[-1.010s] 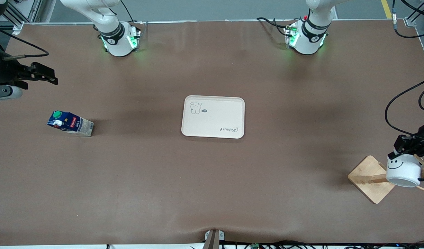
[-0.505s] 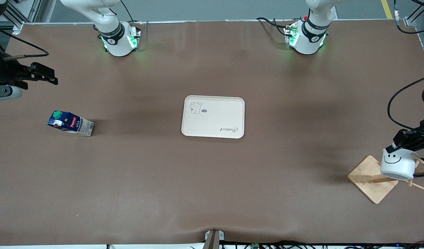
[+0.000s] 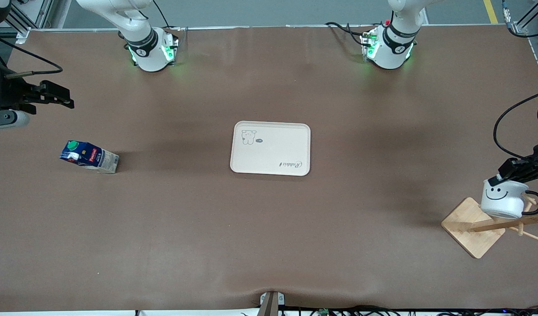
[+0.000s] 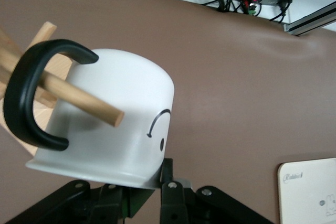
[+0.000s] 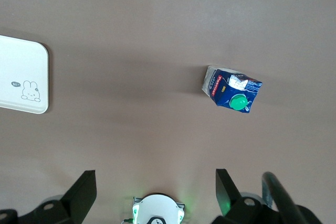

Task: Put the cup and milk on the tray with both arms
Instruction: 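Lift the mug off the stand while the right gripper reaches the milk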

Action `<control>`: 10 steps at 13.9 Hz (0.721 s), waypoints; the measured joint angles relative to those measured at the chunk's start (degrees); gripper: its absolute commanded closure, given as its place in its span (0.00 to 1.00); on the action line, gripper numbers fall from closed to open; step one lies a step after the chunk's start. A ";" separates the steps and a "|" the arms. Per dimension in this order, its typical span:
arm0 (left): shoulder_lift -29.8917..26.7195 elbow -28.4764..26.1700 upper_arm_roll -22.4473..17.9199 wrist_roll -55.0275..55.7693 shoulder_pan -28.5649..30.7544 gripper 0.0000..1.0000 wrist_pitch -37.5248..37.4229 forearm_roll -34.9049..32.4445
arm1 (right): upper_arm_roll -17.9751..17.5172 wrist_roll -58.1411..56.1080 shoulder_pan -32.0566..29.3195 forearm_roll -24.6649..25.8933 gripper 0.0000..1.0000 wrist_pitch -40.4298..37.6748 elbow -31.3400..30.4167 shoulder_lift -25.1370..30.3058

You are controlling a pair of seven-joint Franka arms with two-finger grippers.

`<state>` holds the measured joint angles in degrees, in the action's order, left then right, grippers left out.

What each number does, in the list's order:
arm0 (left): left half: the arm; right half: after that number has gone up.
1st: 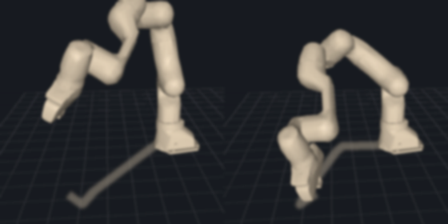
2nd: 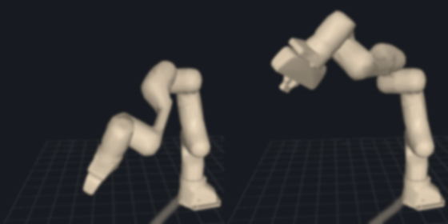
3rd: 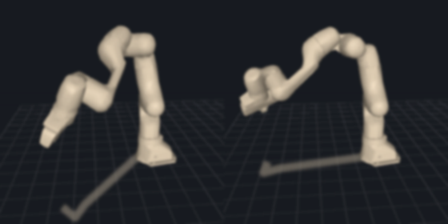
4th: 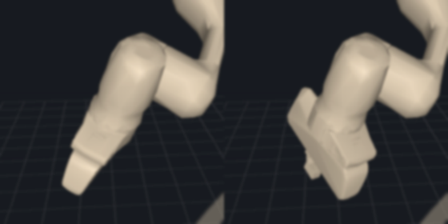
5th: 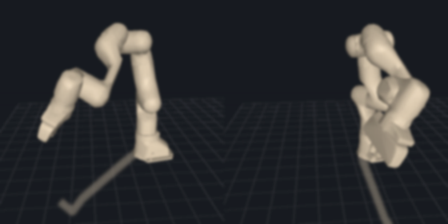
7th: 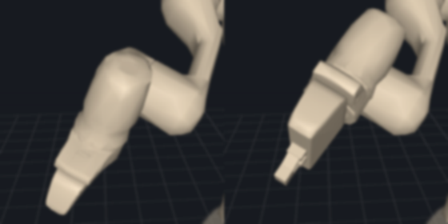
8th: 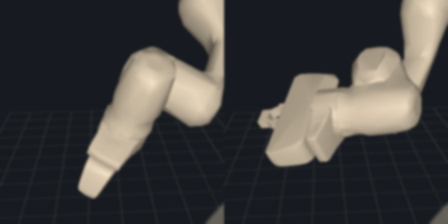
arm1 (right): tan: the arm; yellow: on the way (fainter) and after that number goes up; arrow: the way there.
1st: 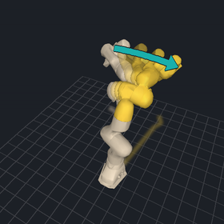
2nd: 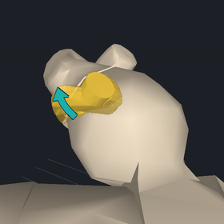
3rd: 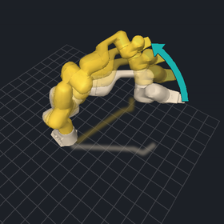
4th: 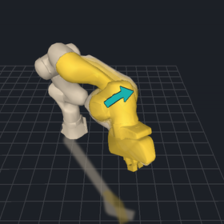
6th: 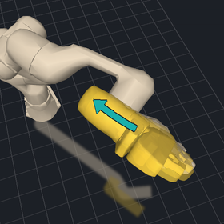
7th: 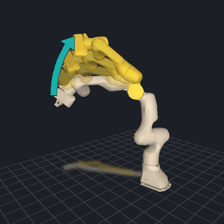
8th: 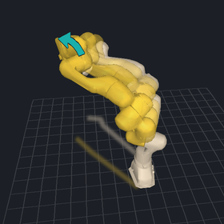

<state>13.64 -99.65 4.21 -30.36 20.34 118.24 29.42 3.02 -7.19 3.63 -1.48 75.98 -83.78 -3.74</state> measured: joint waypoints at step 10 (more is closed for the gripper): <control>-1.11 1.76 2.21 4.70 -0.28 1.00 -1.53 -4.16 | 0.04 0.00 -0.19 0.04 0.00 0.35 0.00 -2.53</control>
<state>12.54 -97.89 6.43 -25.66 20.07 116.71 25.25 3.06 -7.19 3.44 -1.44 76.33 -83.78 -6.28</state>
